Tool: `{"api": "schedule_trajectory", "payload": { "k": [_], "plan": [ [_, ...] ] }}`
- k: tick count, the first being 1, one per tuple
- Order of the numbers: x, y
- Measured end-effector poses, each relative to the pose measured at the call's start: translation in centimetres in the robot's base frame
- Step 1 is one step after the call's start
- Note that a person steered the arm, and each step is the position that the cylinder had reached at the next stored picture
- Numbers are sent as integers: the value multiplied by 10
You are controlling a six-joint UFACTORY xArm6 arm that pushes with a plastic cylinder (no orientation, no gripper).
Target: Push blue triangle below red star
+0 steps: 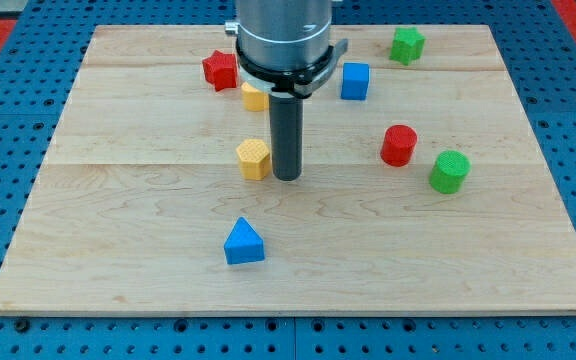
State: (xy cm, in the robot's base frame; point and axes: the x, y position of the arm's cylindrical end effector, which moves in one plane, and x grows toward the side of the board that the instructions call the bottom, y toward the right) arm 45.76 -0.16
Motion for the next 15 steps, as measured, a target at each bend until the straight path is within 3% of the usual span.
{"api": "schedule_trajectory", "payload": {
  "k": [2,4,5,7,8,9,10,11,12,14,15],
  "plan": [
    [39,13],
    [50,-41],
    [86,-47],
    [103,31],
    [128,27],
    [126,-57],
    [135,-63],
    [159,-28],
    [155,-43],
    [86,-162],
    [87,-193]
  ]
}}
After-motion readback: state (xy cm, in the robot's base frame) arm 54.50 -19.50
